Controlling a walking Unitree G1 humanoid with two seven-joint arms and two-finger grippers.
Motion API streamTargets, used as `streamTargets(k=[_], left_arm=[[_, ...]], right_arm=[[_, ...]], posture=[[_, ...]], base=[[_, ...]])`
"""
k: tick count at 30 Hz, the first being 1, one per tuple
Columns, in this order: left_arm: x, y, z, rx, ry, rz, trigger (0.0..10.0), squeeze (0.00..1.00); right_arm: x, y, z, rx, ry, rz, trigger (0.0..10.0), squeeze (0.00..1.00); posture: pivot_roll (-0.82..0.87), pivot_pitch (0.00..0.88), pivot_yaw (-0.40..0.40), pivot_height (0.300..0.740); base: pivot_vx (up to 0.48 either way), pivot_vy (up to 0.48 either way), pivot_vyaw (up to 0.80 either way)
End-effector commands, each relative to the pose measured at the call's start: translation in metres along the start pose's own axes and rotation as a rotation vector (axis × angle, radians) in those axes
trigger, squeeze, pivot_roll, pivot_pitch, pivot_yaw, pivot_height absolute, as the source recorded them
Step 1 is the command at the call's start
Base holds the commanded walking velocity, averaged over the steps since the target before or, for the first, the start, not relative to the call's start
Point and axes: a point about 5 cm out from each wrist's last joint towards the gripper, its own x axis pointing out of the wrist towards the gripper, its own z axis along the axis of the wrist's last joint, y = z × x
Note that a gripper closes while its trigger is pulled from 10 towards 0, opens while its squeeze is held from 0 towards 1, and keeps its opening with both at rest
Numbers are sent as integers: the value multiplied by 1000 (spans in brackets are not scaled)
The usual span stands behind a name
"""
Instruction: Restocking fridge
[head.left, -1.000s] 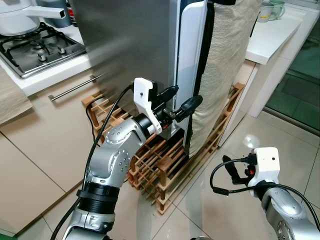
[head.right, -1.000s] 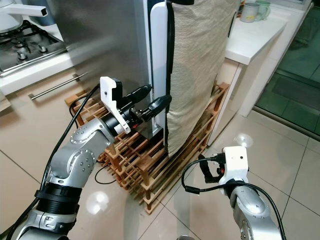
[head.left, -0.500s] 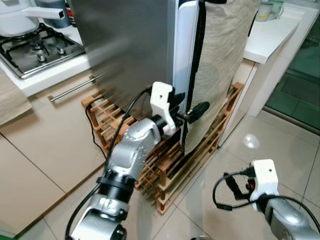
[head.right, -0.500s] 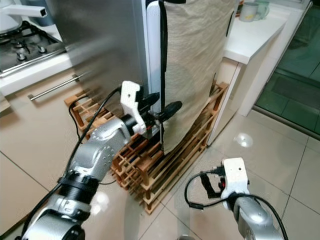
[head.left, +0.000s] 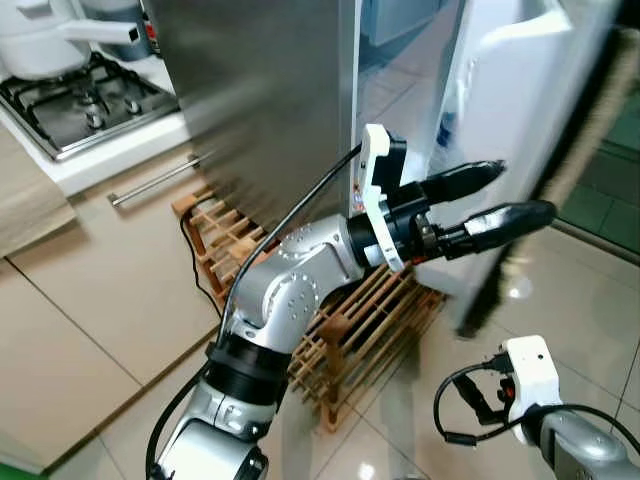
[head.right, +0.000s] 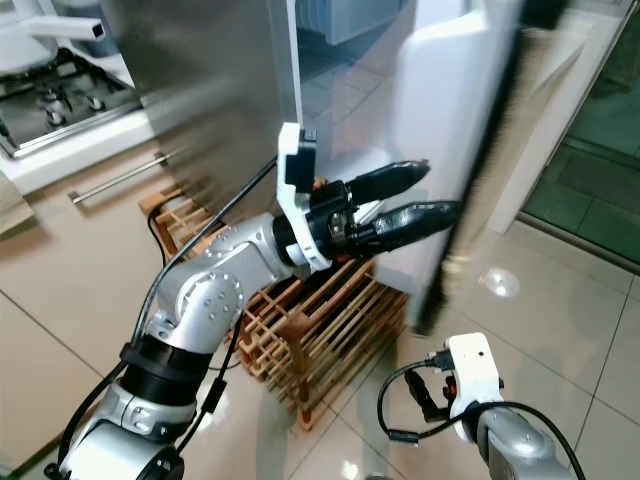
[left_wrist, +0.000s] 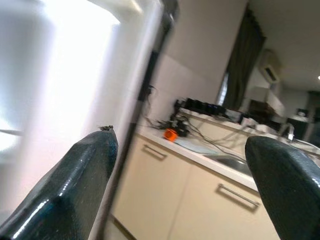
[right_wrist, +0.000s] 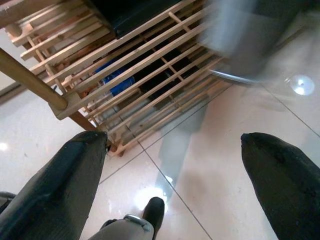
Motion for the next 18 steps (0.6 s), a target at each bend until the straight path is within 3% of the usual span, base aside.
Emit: streamTargets(k=[1, 2, 3, 5, 6, 9, 10, 11, 13, 15, 17, 18], left_arm=[[-8, 7, 6, 15, -7, 54, 10000, 0], [-14, 12, 6, 41, 1, 102, 10000, 0], [-26, 23, 7, 76, 20, 237, 10000, 0], [-34, 27, 8, 90, 29, 290, 10000, 0], [-53, 29, 9, 85, 41, 361, 10000, 0], [-78, 22, 9, 94, 68, 404, 10000, 0], [-78, 22, 9, 94, 68, 404, 10000, 0], [-95, 15, 9, 93, 90, 424, 10000, 0], [-113, 10, 9, 98, 114, 458, 10000, 0], [-141, 13, 9, 121, 141, 589, 10000, 0], [-150, 16, 10, 127, 137, 646, 10000, 0], [-163, 23, 13, 152, 109, 787, 10000, 0]], right_arm=[[-1, -2, 0, -4, -5, 1, 10000, 0], [-1, -1, 3, -7, -25, 1, 10000, 0], [0, -1, 10, -9, -70, 1, 10000, 0], [1, -1, 16, -9, -98, 0, 10000, 0], [3, -2, 32, 2, -171, -21, 10000, 0], [8, -6, 58, 30, -286, -74, 10000, 0], [8, -6, 58, 30, -286, -74, 10000, 0], [10, -5, 76, 43, -357, -87, 10000, 0], [12, -2, 91, 51, -416, -86, 10000, 0], [14, 7, 109, 42, -483, -62, 10000, 0], [15, 11, 114, 42, -502, -46, 10000, 0], [16, 17, 122, 39, -537, -18, 10000, 0]], posture=[[-220, 0, 80, 740], [-212, 0, 77, 740], [-206, 0, 76, 740], [-202, 0, 75, 740], [-184, 0, 68, 740], [-155, 0, 55, 740], [-155, 0, 55, 740], [-141, 0, 49, 740], [-123, 0, 40, 740], [-98, 0, 27, 740], [-90, 0, 23, 740], [-79, 0, 16, 740]], base=[[0, 0, 0], [0, 0, 0], [0, 0, 0], [0, 0, 0], [0, 0, 0], [0, 0, 0], [0, 0, 0], [0, 0, 0], [0, 0, 0], [0, 0, 0], [0, 0, 0], [0, 0, 675]])
